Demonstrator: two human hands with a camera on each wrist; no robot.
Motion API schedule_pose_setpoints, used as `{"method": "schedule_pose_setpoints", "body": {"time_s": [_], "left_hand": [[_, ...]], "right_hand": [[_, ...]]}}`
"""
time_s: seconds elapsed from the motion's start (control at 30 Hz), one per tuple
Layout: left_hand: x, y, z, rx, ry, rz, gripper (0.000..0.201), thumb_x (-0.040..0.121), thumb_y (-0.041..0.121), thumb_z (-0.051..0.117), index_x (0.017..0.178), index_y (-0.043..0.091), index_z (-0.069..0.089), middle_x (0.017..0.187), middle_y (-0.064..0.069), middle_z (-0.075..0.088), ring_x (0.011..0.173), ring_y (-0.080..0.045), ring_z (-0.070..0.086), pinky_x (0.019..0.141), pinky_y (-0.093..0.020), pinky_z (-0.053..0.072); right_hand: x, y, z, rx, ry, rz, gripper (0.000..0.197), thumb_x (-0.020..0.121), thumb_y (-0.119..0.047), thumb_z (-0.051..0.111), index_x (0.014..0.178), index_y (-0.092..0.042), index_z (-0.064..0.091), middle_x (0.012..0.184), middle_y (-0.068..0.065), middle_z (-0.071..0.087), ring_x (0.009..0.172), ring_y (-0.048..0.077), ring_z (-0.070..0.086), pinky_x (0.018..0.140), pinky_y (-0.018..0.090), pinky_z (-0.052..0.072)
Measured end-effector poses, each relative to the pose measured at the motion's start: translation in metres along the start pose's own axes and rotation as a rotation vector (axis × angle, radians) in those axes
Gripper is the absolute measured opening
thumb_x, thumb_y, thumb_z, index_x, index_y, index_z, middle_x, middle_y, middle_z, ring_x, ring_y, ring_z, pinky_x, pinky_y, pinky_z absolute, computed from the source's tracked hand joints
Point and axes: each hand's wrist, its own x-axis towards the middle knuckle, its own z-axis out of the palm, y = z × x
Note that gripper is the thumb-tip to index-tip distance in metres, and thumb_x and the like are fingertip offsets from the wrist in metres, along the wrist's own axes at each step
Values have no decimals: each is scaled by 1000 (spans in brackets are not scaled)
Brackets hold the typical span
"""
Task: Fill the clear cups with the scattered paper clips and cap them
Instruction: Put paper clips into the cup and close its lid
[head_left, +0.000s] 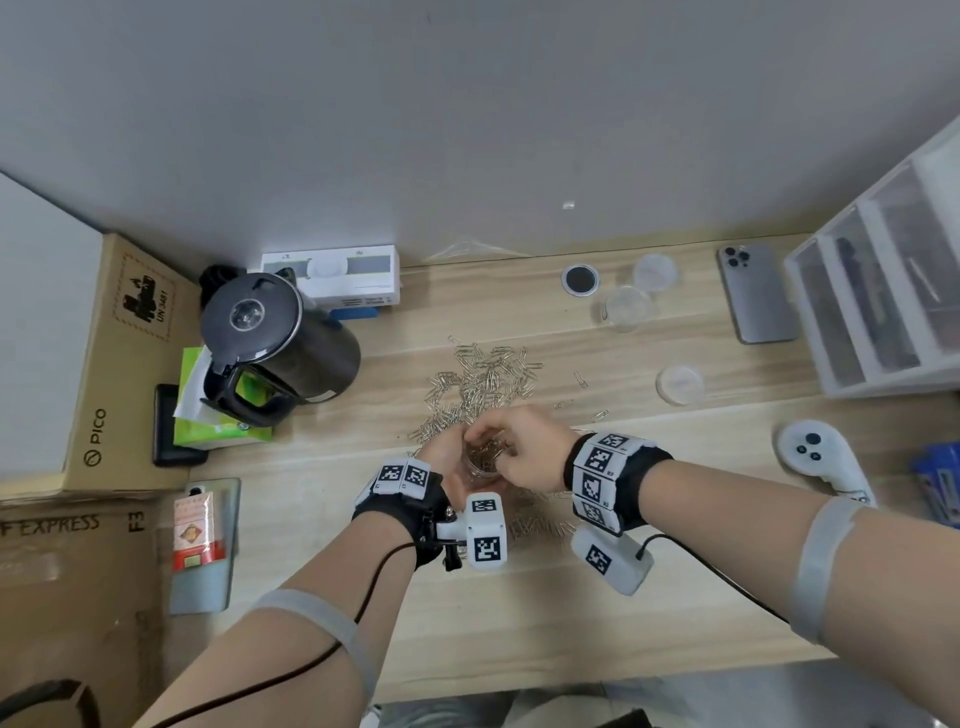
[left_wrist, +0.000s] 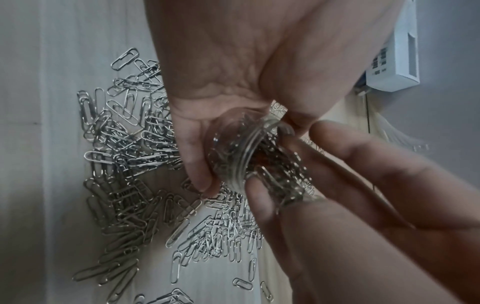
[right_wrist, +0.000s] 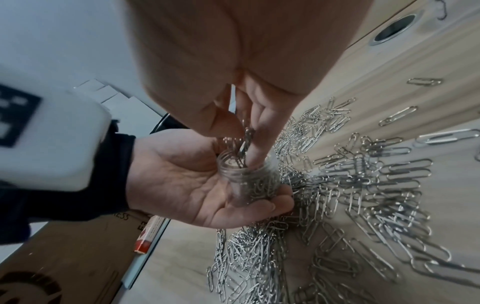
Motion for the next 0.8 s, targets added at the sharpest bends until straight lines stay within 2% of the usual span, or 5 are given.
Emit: {"method": "schedule_pose_setpoints", "body": {"time_s": [0.2, 0.37, 0.5, 0.63, 0.8], "left_hand": [[-7, 1, 1, -6, -61, 16, 34, 108, 23, 31, 84, 10, 51, 83, -12, 53, 70, -28, 54, 65, -41, 48], [-11, 4, -12, -15, -62, 36, 34, 95, 38, 57, 110, 8, 59, 92, -19, 68, 73, -31, 65, 66, -38, 58], [-14, 7, -40, 92, -88, -7, 49, 83, 47, 75, 112, 11, 58, 88, -17, 67, 64, -29, 66, 55, -31, 49], [-20, 5, -75, 124, -133, 16, 42, 83, 33, 79, 114, 11, 61, 89, -13, 68, 67, -25, 69, 58, -30, 54], [-25, 5, -103, 174, -212, 54, 21, 90, 19, 72, 106, 8, 62, 102, -20, 64, 62, -20, 68, 61, -25, 57]], "right_hand": [[4, -9, 4, -31, -16, -4, 53, 81, 12, 42, 112, -26, 63, 114, -6, 65, 102, 11, 65, 87, 26, 55], [11, -20, -5, -32, 142, -78, 34, 85, 2, 50, 100, -24, 66, 102, -11, 68, 85, 8, 69, 69, 22, 54], [39, -7, -23, -203, 366, 81, 32, 84, -15, 61, 115, -25, 61, 114, -6, 62, 93, 13, 62, 84, 31, 53], [63, 16, -32, -507, 263, 320, 77, 71, -48, 74, 137, -24, 43, 135, 9, 38, 121, 29, 44, 97, 40, 45], [76, 8, -9, -673, 59, 322, 130, 43, -70, 83, 150, -34, 18, 152, 8, 18, 138, 35, 21, 111, 51, 32]]}}
